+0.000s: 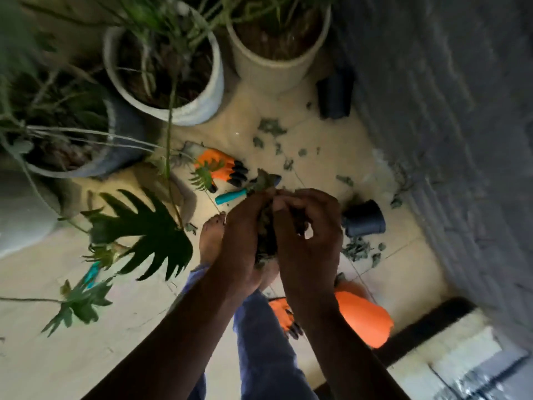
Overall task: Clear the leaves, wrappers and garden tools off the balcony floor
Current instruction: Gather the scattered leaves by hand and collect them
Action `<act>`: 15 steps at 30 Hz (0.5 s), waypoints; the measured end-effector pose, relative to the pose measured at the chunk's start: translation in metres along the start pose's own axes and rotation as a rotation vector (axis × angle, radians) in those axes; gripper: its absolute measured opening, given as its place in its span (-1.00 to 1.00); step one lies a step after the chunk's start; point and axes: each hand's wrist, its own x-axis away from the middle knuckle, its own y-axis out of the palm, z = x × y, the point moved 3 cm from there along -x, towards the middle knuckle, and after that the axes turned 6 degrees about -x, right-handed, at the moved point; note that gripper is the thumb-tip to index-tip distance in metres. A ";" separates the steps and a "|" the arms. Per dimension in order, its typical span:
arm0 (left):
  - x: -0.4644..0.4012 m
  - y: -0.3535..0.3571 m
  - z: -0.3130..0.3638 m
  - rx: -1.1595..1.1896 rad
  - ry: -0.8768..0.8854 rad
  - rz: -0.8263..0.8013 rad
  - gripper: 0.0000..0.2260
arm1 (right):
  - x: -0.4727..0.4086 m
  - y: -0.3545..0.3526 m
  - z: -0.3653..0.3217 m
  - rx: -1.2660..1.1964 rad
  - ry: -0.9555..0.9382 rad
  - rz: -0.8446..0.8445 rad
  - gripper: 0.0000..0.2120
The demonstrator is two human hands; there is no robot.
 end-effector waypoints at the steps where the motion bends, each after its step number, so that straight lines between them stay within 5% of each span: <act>1: 0.009 0.002 0.003 0.032 0.006 -0.010 -0.65 | 0.000 0.002 -0.010 -0.009 0.007 -0.007 -0.84; 5: 0.042 -0.004 0.011 0.078 0.112 -0.051 -0.69 | 0.007 0.012 -0.040 -0.031 0.071 -0.184 -0.63; 10: 0.063 -0.051 0.005 0.018 0.069 0.051 -0.66 | 0.022 0.031 -0.035 -0.085 0.092 -0.488 -0.84; 15: 0.070 -0.119 -0.013 0.160 0.027 0.078 -0.82 | 0.045 0.060 0.020 -0.003 0.150 -0.625 -0.83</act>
